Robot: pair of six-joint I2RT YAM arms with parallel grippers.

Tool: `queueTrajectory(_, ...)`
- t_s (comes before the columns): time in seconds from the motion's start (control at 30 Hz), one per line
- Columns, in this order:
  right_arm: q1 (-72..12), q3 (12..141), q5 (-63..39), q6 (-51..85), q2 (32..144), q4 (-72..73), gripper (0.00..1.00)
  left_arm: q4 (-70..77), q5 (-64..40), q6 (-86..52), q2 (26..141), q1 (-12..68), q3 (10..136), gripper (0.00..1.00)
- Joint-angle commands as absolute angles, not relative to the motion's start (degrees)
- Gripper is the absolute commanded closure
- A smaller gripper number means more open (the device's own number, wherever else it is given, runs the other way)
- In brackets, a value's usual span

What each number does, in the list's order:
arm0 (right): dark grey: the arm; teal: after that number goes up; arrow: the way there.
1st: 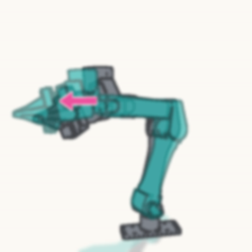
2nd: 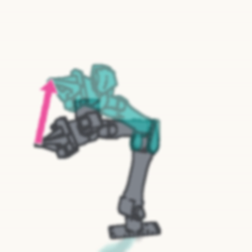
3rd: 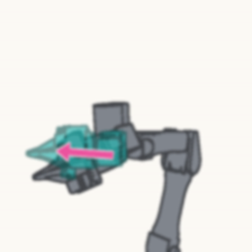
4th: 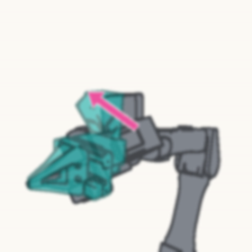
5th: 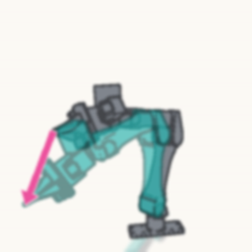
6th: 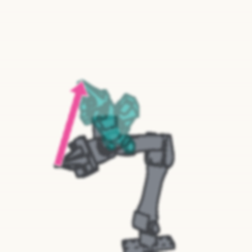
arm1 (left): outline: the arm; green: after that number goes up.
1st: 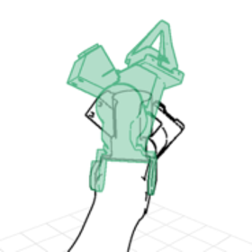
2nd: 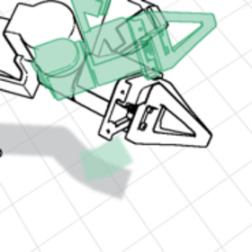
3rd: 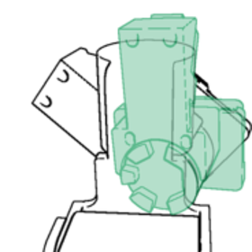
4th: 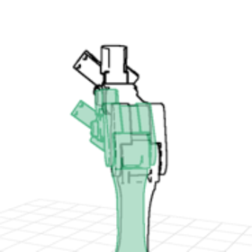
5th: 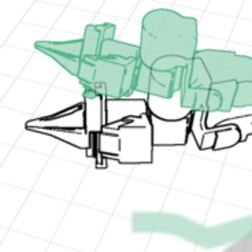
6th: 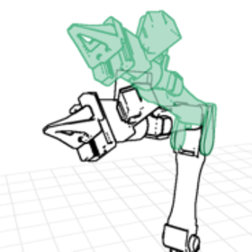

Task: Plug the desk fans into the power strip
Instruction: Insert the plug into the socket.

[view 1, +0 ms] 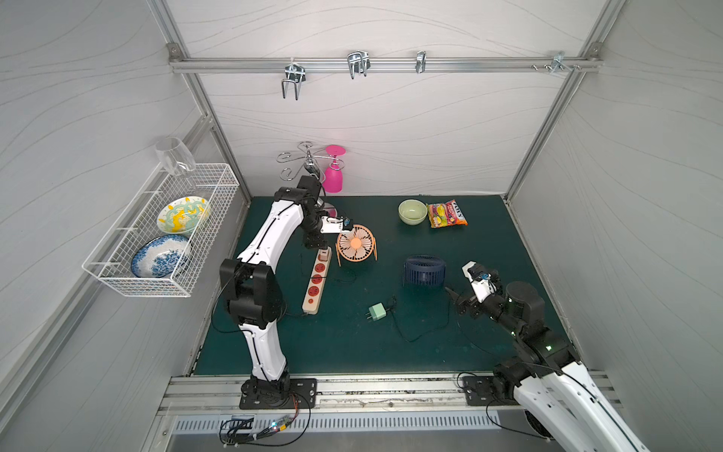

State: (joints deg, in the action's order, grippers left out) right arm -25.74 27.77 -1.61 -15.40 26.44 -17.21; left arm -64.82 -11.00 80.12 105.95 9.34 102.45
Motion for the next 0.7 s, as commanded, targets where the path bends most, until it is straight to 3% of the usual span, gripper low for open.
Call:
queueTrajectory(0.0,-25.5,27.7,-2.7,-14.7,26.2,-17.0,0.01,-62.4,-14.8,72.9,102.1,8.4,99.6,0.26)
queueTrajectory(0.37,-25.9,27.5,-3.1,-14.5,26.3,-16.9,0.01,-44.4,-17.4,44.4,84.7,7.6,84.0,0.19)
queueTrajectory(0.67,-27.9,27.4,-4.2,-15.8,27.3,-17.1,0.01,-43.9,-18.3,27.9,75.3,7.4,76.9,0.19)
